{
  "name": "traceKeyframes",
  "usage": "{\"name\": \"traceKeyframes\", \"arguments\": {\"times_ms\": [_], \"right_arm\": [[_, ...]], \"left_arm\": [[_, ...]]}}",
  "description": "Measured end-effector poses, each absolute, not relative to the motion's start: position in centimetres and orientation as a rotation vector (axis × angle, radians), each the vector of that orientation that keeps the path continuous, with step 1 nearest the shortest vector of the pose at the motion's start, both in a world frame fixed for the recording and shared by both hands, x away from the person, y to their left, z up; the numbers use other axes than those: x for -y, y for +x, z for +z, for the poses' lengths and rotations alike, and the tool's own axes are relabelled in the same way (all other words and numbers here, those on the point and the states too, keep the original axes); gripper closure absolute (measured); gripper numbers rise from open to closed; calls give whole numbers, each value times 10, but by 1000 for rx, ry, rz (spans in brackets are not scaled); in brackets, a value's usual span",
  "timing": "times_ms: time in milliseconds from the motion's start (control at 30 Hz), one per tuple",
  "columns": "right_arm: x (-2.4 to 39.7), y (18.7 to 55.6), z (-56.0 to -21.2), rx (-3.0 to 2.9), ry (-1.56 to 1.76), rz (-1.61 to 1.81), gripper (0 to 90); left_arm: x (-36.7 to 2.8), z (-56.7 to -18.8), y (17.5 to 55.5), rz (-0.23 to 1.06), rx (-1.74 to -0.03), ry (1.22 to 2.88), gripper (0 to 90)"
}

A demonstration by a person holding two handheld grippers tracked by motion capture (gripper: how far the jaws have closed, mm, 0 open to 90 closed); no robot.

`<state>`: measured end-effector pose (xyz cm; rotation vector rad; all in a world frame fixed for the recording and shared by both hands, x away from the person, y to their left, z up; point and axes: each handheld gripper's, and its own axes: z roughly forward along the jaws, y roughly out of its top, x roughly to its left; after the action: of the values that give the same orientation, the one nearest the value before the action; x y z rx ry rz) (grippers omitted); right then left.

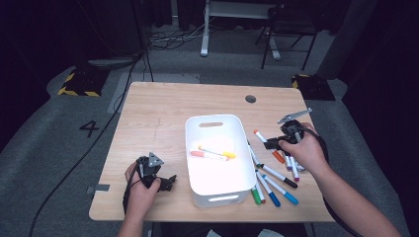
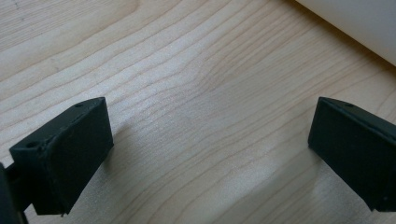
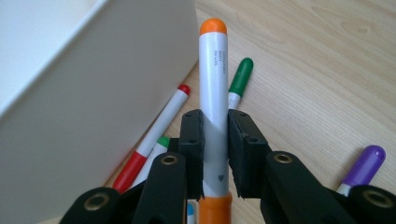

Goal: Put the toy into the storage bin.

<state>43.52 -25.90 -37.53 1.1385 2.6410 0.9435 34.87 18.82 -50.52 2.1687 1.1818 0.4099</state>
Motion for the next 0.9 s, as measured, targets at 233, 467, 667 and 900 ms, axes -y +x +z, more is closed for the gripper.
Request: {"name": "traceKeyframes", "arguments": {"times_ms": [233, 467, 667, 900], "right_arm": [[253, 427, -353, -2634, 1087, 1015, 767], [241, 418, -334, -2659, 998, 1042, 767], [227, 412, -319, -2679, 938, 1072, 767], [208, 401, -314, -2725, 857, 1107, 767]], "left_arm": [[-188, -505, 349, 410, -1182, 2169, 1], [-188, -505, 349, 409, -1182, 2169, 1], [-188, -505, 349, 410, -1182, 2169, 1], [-188, -505, 349, 409, -1182, 2169, 1]]}}
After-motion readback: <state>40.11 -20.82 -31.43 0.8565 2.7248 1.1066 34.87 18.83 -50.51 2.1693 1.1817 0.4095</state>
